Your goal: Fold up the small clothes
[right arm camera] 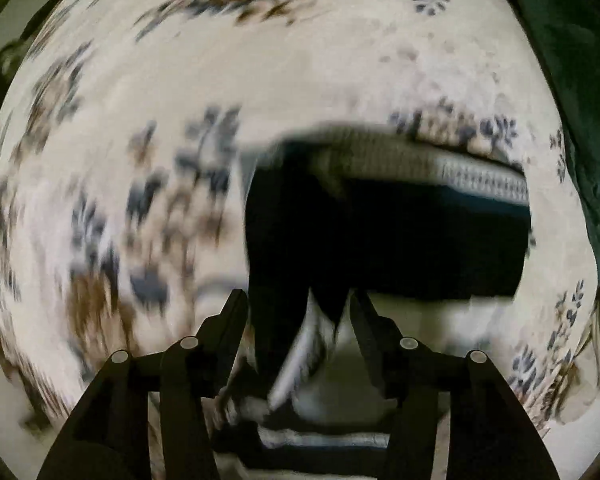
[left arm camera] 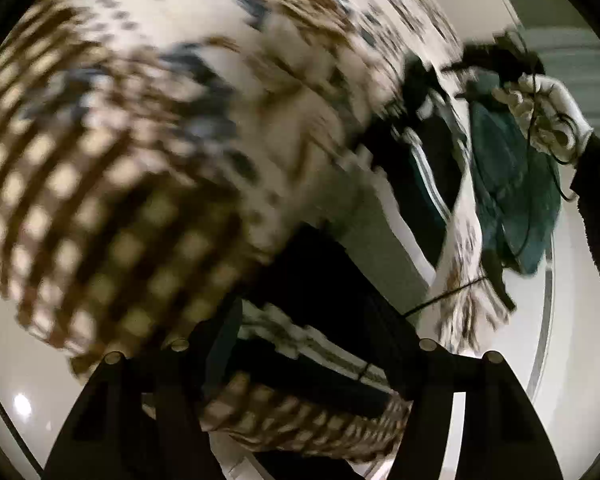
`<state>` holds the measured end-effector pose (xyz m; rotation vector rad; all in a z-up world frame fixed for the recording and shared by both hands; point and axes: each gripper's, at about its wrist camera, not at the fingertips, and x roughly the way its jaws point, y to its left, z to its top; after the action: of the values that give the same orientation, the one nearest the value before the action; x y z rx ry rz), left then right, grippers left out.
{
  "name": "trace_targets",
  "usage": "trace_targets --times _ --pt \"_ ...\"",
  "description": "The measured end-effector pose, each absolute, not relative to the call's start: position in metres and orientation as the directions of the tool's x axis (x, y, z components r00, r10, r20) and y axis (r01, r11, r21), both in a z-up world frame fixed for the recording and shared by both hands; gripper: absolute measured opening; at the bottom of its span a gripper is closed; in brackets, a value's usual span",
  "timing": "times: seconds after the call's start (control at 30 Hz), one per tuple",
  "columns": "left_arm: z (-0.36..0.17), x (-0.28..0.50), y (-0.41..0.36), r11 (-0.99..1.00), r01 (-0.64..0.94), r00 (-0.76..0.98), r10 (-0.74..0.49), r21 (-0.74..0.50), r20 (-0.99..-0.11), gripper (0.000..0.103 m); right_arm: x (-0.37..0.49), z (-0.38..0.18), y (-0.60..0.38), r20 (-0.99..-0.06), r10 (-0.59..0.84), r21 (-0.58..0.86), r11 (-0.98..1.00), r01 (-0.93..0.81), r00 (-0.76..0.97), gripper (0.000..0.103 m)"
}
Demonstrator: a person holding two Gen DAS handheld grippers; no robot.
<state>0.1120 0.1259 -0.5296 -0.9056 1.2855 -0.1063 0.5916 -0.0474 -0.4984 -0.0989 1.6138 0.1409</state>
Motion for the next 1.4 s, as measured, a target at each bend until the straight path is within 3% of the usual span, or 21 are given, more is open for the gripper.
trace_targets --times 0.1,0.2,0.27,0.37,0.4,0.43,0.47,0.73,1.0,1.2,1.27,1.3,1.33,1.37,1.4 --pt "-0.536 0.126 0.092 0.713 -0.346 0.275 -0.544 -0.610 -0.792 0.061 0.549 -0.504 -0.052 -0.994 0.058 0.074 0.981 -0.179 -0.094 0.055" --pt "-0.551 0.136 0.059 0.776 -0.297 0.222 -0.511 -0.557 -0.830 0.054 0.515 -0.524 -0.057 -0.989 0.053 0.075 0.983 -0.165 -0.135 0.055" --pt "-0.558 0.140 0.039 0.831 -0.241 0.190 -0.465 -0.500 -0.865 0.008 0.504 -0.538 -0.062 -0.986 0.063 0.084 0.987 -0.133 -0.156 0.055" --pt "-0.559 0.138 0.025 0.889 -0.178 0.201 -0.387 -0.422 -0.900 0.005 0.496 -0.558 -0.068 -0.986 0.058 0.071 0.995 -0.076 -0.157 0.055" --pt "-0.555 0.135 0.027 0.892 -0.179 0.217 -0.375 -0.415 -0.901 0.005 0.494 -0.561 -0.068 -0.988 0.044 0.054 0.996 -0.067 -0.150 0.046" --pt "-0.551 0.133 0.029 0.891 -0.183 0.228 -0.373 -0.416 -0.899 0.004 0.490 -0.563 -0.069 -0.991 0.031 0.039 0.998 -0.056 -0.133 0.019" --pt "-0.545 0.129 0.034 0.889 -0.192 0.243 -0.368 -0.416 -0.898 0.004 0.487 -0.564 -0.068 -0.991 0.023 0.030 0.998 -0.053 -0.129 0.009" --pt "-0.517 0.105 0.072 0.839 -0.284 0.313 -0.376 -0.464 -0.872 0.004 0.459 -0.521 -0.056 -0.998 0.047 0.051 0.993 -0.109 -0.039 0.007" --pt "-0.525 0.113 0.094 0.818 -0.356 0.326 -0.345 -0.452 -0.880 0.004 0.480 -0.501 -0.036 -0.997 0.070 0.073 0.990 -0.121 -0.034 0.007" --pt "-0.557 0.118 0.108 0.812 -0.385 0.280 -0.350 -0.439 -0.894 0.004 0.497 -0.534 -0.006 -0.998 0.016 0.025 0.992 -0.124 -0.068 0.007" --pt "-0.567 0.121 0.114 0.787 -0.403 0.261 -0.391 -0.468 -0.883 0.009 0.499 -0.547 -0.004 -0.993 0.023 0.040 0.988 -0.148 -0.115 0.010" --pt "-0.568 0.121 0.119 0.766 -0.415 0.262 -0.416 -0.491 -0.871 0.009 0.498 -0.548 -0.008 -0.990 0.044 0.063 0.987 -0.145 -0.132 0.014" --pt "-0.568 0.121 0.124 0.746 -0.423 0.266 -0.441 -0.515 -0.857 0.013 0.494 -0.546 -0.015 -0.981 0.101 0.123 0.984 -0.132 -0.164 0.025" --pt "-0.566 0.120 0.128 0.736 -0.428 0.268 -0.452 -0.525 -0.851 0.030 0.488 -0.543 -0.023 -0.968 0.162 0.187 0.976 -0.115 -0.193 0.035" --pt "-0.562 0.118 0.132 0.728 -0.428 0.271 -0.461 -0.535 -0.845 0.039 0.479 -0.537 -0.033 -0.955 0.207 0.231 0.968 -0.098 -0.211 0.053"
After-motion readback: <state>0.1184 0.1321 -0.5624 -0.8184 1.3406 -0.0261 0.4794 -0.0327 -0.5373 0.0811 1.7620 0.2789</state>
